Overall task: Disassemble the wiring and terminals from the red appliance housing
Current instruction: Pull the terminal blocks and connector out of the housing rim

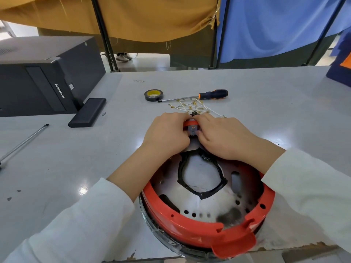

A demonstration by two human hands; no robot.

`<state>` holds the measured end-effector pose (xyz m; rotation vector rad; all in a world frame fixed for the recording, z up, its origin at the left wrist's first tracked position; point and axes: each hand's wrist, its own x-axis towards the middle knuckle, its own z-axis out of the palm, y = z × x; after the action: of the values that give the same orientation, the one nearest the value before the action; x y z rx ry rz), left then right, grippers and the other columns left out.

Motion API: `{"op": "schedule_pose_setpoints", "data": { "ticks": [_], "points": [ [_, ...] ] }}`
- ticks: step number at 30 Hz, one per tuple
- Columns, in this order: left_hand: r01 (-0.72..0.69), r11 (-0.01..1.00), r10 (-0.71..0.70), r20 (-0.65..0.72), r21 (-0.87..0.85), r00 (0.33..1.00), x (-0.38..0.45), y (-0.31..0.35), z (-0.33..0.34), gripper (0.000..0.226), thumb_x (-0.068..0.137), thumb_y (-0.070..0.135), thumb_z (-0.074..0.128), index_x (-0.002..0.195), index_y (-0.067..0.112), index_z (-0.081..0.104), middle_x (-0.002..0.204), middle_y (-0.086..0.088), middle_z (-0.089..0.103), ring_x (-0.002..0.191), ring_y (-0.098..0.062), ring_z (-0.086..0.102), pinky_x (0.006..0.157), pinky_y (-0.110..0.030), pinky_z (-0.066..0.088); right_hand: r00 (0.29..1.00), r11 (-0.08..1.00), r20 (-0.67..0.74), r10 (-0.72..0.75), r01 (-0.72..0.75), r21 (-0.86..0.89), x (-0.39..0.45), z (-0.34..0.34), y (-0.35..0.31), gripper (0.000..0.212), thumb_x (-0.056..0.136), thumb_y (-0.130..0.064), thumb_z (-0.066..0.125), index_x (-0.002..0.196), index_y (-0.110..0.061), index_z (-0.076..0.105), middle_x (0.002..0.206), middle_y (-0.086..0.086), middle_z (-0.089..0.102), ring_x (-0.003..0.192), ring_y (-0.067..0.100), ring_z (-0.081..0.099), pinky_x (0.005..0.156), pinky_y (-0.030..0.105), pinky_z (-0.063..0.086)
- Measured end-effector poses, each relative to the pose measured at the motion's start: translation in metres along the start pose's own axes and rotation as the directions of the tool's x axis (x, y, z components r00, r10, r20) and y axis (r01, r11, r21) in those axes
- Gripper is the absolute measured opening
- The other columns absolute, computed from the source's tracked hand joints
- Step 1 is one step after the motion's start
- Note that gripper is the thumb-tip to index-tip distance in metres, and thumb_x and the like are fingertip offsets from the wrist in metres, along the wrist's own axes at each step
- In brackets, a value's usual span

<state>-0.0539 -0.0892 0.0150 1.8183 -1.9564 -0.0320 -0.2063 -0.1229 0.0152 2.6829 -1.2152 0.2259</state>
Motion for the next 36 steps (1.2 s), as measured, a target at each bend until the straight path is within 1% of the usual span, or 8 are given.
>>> {"op": "schedule_pose_setpoints", "data": {
  "ticks": [4, 8, 14, 18, 21, 25, 29, 36],
  "points": [
    [0.012, 0.998, -0.013, 0.001, 0.053, 1.0, 0.002, 0.002, 0.002, 0.035, 0.075, 0.019, 0.056, 0.108, 0.025, 0.063, 0.097, -0.006, 0.068, 0.089, -0.031, 0.06, 0.065, -0.03, 0.043, 1.0, 1.0, 0.003, 0.001, -0.001, -0.024, 0.001, 0.002, 0.001, 0.035, 0.099, -0.036, 0.032, 0.128, -0.017, 0.038, 0.127, 0.005, 0.05, 0.1, 0.031, 0.06, 0.074, 0.04, 0.044],
    [0.033, 0.985, -0.034, 0.004, 0.167, 0.999, 0.003, 0.008, 0.003, 0.043, 0.069, 0.023, 0.059, 0.112, 0.023, 0.058, 0.094, -0.007, 0.065, 0.087, -0.033, 0.06, 0.06, -0.028, 0.033, 1.0, 0.998, -0.028, -0.008, 0.007, -0.058, 0.001, 0.004, -0.002, 0.032, 0.098, -0.034, 0.032, 0.123, -0.014, 0.039, 0.122, 0.006, 0.051, 0.092, 0.033, 0.061, 0.072, 0.041, 0.047],
    [0.037, 0.967, -0.043, 0.02, 0.251, 0.999, 0.004, 0.014, 0.0, 0.036, 0.068, 0.019, 0.055, 0.104, 0.025, 0.059, 0.061, 0.003, 0.046, 0.068, -0.025, 0.045, 0.048, -0.027, 0.023, 0.999, 0.996, -0.05, -0.008, 0.004, -0.088, 0.004, 0.007, -0.003, 0.029, 0.096, -0.03, 0.036, 0.12, -0.012, 0.041, 0.117, 0.007, 0.053, 0.084, 0.033, 0.061, 0.065, 0.038, 0.044],
    [0.03, 0.97, -0.034, 0.009, 0.242, 0.999, 0.003, 0.015, 0.002, 0.038, 0.067, 0.018, 0.054, 0.104, 0.025, 0.059, 0.068, 0.004, 0.051, 0.071, -0.027, 0.05, 0.046, -0.027, 0.019, 0.998, 0.995, -0.064, -0.012, 0.006, -0.1, 0.005, 0.008, -0.003, 0.029, 0.097, -0.029, 0.036, 0.119, -0.011, 0.042, 0.117, 0.007, 0.053, 0.084, 0.033, 0.061, 0.062, 0.037, 0.037],
    [0.008, 0.983, -0.012, 0.017, 0.183, 1.0, 0.0, 0.012, 0.001, 0.042, 0.068, 0.02, 0.055, 0.11, 0.026, 0.059, 0.071, 0.003, 0.057, 0.079, -0.03, 0.06, 0.051, -0.027, 0.028, 0.997, 0.997, -0.08, -0.021, 0.015, -0.079, 0.003, 0.007, -0.002, 0.031, 0.098, -0.031, 0.033, 0.121, -0.012, 0.042, 0.118, 0.007, 0.054, 0.088, 0.032, 0.062, 0.063, 0.037, 0.036],
    [0.015, 0.999, -0.015, 0.002, 0.035, 1.0, -0.003, 0.005, 0.0, 0.034, 0.079, 0.024, 0.056, 0.112, 0.029, 0.061, 0.096, -0.005, 0.068, 0.088, -0.032, 0.06, 0.062, -0.028, 0.035, 0.998, 0.999, -0.062, -0.009, 0.007, -0.036, 0.001, 0.006, 0.0, 0.033, 0.097, -0.033, 0.033, 0.123, -0.015, 0.041, 0.12, 0.006, 0.053, 0.094, 0.03, 0.061, 0.064, 0.036, 0.033],
    [-0.011, 1.0, 0.012, -0.019, 0.024, 1.0, -0.002, 0.002, -0.002, 0.017, 0.08, 0.017, 0.054, 0.093, 0.022, 0.063, 0.088, -0.004, 0.068, 0.084, -0.031, 0.058, 0.06, -0.029, 0.032, 0.999, 0.999, -0.048, 0.003, -0.005, -0.039, 0.002, 0.007, 0.0, 0.033, 0.097, -0.035, 0.034, 0.122, -0.013, 0.041, 0.121, 0.007, 0.053, 0.097, 0.032, 0.06, 0.064, 0.037, 0.033],
    [0.022, 1.0, -0.022, -0.002, -0.01, 1.0, 0.002, 0.0, -0.007, 0.014, 0.08, 0.024, 0.064, 0.092, 0.021, 0.069, 0.084, -0.003, 0.068, 0.084, -0.027, 0.058, 0.06, -0.028, 0.029, 0.999, 0.999, -0.049, -0.022, 0.02, -0.043, 0.003, 0.007, 0.002, 0.029, 0.098, -0.034, 0.034, 0.117, -0.012, 0.041, 0.118, 0.008, 0.052, 0.093, 0.032, 0.06, 0.061, 0.036, 0.031]
  ]
}}
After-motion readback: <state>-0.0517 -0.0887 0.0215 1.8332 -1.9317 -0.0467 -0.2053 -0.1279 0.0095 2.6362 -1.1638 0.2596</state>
